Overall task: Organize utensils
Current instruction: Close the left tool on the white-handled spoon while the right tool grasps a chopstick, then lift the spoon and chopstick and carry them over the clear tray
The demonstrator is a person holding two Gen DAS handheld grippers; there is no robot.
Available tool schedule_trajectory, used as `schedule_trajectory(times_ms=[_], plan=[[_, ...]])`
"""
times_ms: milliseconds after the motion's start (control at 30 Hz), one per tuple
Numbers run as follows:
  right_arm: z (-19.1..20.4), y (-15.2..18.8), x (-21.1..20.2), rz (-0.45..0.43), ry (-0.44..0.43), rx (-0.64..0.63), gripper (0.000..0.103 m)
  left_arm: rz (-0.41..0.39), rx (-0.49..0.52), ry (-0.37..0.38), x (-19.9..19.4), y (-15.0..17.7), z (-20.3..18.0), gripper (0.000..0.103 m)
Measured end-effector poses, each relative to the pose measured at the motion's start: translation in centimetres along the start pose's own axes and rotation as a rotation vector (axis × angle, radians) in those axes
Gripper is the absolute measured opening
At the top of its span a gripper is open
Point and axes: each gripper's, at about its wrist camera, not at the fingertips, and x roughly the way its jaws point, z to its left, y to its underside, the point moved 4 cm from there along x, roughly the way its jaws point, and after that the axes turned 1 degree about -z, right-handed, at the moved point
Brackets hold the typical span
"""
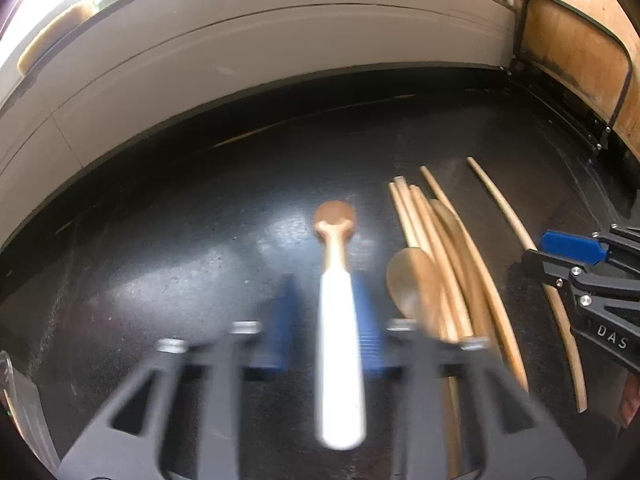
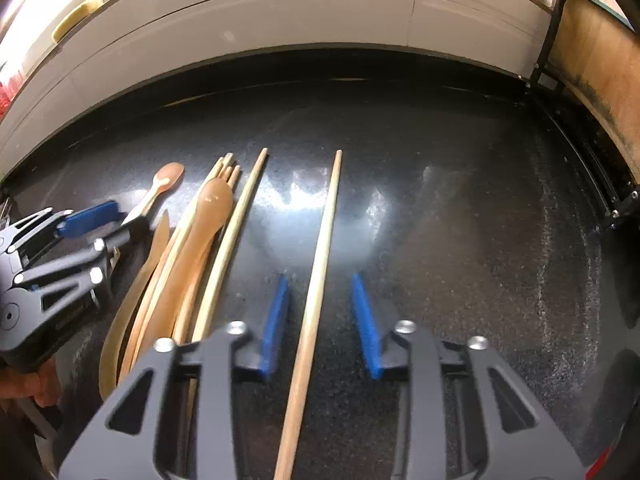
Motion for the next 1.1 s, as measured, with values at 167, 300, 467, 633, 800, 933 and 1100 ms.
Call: schedule_trajectory(times_ms=[167,300,467,633,800,933,1100], plan=[[-0.4,-0.1,-0.1,0.012,-0.040,0.024,0.008,0.006,-0.036,-0.042,-0.3,0.4,0.0,0.013],[-0.8,-0.2,-1.0,0.016,-0.085,0.053,0.008,-0.005,-0.129,-0.076,-2.3,1.2,1.2,0.013],[1.0,-0.1,-4.4,-0.019,-0.123,0.025,0.008,-0.042,-0.211,-0.145,-7.4,2.1,3.2,0.013],[5.2,0.7,-8.1,-0.042,-0.206,-0.034,0.008,-0.052,-0.307,-0.181,-12.6,4.5,5.5,0.012],[11.2,1.4,-11.1,-0.060,-0.292,-0.121,0.008,-0.065,-0.387,-0.247,-17.6,8.4,9.1,0.010],[16.1,1.8,-12.7,-0.059,-0.362,-0.187,0.008,-0.074,-0.447,-0.306,-21.2,11.8,12.5,0.010],[23.1,2.3,-14.9,-0.068,-0.447,-0.276,0.008,-0.090,-0.527,-0.379,-25.1,15.7,17.0,0.010]])
